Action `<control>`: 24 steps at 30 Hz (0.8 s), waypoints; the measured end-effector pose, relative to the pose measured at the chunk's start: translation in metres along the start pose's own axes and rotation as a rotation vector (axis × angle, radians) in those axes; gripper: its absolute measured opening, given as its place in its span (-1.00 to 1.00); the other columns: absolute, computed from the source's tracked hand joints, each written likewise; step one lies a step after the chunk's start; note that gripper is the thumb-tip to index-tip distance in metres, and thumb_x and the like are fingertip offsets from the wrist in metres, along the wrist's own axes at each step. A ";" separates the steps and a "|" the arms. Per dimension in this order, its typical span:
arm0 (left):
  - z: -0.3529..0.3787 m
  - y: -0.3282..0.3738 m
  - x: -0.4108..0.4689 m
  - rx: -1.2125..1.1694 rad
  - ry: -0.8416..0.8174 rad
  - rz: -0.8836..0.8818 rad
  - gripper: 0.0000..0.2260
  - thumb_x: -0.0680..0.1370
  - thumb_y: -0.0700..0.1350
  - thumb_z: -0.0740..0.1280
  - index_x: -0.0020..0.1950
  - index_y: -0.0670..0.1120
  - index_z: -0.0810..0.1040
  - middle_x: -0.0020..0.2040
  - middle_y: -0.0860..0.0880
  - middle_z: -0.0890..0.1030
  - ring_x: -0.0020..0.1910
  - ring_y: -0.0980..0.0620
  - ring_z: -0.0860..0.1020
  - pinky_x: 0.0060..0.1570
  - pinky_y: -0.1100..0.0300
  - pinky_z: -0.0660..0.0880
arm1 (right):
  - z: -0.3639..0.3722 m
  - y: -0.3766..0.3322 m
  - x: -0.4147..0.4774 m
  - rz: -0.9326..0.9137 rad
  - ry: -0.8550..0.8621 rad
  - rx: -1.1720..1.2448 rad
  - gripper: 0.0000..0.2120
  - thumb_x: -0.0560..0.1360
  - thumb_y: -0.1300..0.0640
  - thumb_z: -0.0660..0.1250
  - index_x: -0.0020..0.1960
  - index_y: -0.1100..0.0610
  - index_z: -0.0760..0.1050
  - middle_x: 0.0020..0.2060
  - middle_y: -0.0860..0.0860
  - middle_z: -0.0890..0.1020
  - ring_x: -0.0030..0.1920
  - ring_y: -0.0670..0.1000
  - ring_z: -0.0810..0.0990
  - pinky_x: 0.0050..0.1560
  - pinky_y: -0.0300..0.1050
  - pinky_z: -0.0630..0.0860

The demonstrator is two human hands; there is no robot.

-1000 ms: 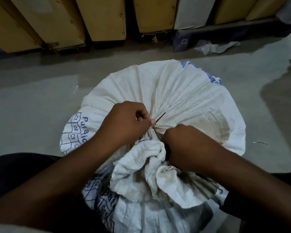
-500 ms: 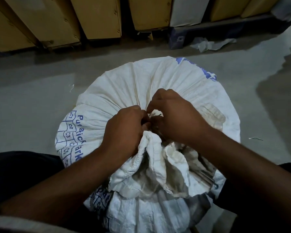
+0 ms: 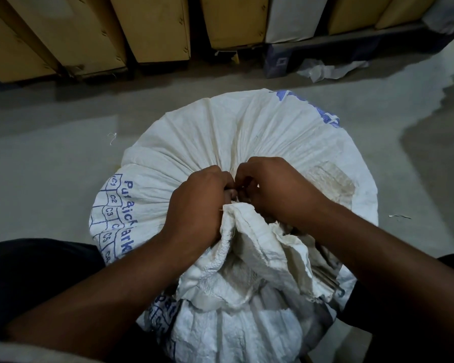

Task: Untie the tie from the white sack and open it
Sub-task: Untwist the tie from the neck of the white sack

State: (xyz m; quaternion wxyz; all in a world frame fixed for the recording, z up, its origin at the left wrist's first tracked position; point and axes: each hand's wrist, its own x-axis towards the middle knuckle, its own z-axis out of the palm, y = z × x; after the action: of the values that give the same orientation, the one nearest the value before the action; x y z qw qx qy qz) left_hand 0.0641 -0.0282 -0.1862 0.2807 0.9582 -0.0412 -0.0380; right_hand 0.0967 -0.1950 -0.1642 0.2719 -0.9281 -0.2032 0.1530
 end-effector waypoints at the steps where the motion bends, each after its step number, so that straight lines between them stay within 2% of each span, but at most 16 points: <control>1: 0.001 0.000 0.000 -0.001 0.007 -0.006 -0.93 0.56 -0.09 0.45 -0.09 0.02 0.73 -0.19 0.11 0.54 -0.19 0.07 0.55 -0.18 0.05 0.53 | 0.001 0.002 0.000 0.018 0.003 0.029 -0.89 0.49 0.27 0.40 -0.03 0.15 0.68 -0.13 0.02 0.66 -0.14 0.01 0.63 -0.09 0.02 0.57; 4: 0.001 0.001 0.000 -0.026 0.005 -0.008 -0.93 0.55 -0.11 0.47 -0.12 0.01 0.73 -0.20 0.13 0.51 -0.19 0.07 0.56 -0.18 0.08 0.52 | 0.002 0.008 -0.001 0.107 0.019 0.180 -0.87 0.48 0.30 0.44 -0.07 0.10 0.70 -0.27 -0.13 0.67 -0.29 -0.21 0.63 -0.30 -0.36 0.47; 6: 0.000 -0.001 0.000 -0.049 -0.004 0.004 -0.93 0.56 -0.11 0.48 -0.13 0.01 0.71 -0.19 0.12 0.53 -0.17 0.06 0.58 -0.15 0.04 0.55 | 0.002 0.011 0.000 0.172 0.017 0.264 -0.86 0.46 0.28 0.47 -0.10 0.06 0.71 -0.30 -0.16 0.68 -0.26 -0.26 0.64 -0.29 -0.41 0.48; 10: -0.002 -0.002 -0.001 -0.056 -0.032 0.008 -0.91 0.58 -0.11 0.47 -0.13 0.00 0.68 -0.16 0.07 0.58 -0.13 0.03 0.59 -0.08 -0.08 0.58 | 0.000 0.018 0.002 0.317 0.013 0.413 -0.82 0.50 0.30 0.44 -0.05 0.05 0.72 -0.16 -0.06 0.75 -0.14 -0.14 0.69 -0.10 -0.30 0.55; 15: -0.003 -0.001 -0.002 -0.066 -0.038 0.002 -0.93 0.59 -0.10 0.46 -0.10 0.01 0.69 -0.14 0.07 0.59 -0.11 0.04 0.59 -0.07 -0.07 0.58 | -0.001 0.023 -0.002 0.464 0.042 0.575 -0.79 0.45 0.41 0.43 -0.04 0.16 0.71 -0.16 0.09 0.76 -0.25 -0.09 0.65 -0.10 -0.11 0.57; 18: -0.003 -0.001 -0.002 -0.067 -0.048 -0.007 -0.93 0.59 -0.10 0.45 -0.09 0.01 0.69 -0.13 0.07 0.60 -0.10 0.03 0.60 -0.05 -0.07 0.58 | 0.003 0.024 0.001 0.483 0.032 0.523 -0.75 0.45 0.42 0.39 -0.09 0.12 0.74 -0.20 0.04 0.76 -0.19 -0.02 0.69 -0.02 0.02 0.64; 21: -0.003 -0.002 -0.002 -0.061 -0.050 -0.011 -0.93 0.60 -0.09 0.45 -0.08 0.00 0.70 -0.12 0.07 0.60 -0.10 0.03 0.60 -0.04 -0.07 0.57 | 0.005 0.026 0.002 0.466 0.006 0.406 -0.70 0.45 0.39 0.37 -0.08 0.05 0.77 -0.16 -0.04 0.76 -0.09 -0.01 0.72 0.03 -0.02 0.66; 24: -0.003 -0.001 -0.002 -0.059 -0.053 -0.010 -0.91 0.60 -0.10 0.45 -0.10 -0.02 0.70 -0.14 0.05 0.60 -0.12 0.04 0.59 -0.05 -0.06 0.57 | 0.008 0.027 0.003 0.417 -0.027 0.288 -0.64 0.46 0.39 0.33 -0.02 0.02 0.77 -0.05 -0.10 0.76 -0.01 -0.11 0.70 0.08 -0.12 0.65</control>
State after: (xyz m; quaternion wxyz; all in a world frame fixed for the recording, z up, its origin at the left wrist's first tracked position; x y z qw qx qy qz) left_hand 0.0624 -0.0258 -0.1844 0.3074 0.9484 -0.0428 -0.0657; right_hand 0.1035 -0.2110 -0.1866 0.3613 -0.8994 0.0127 0.2456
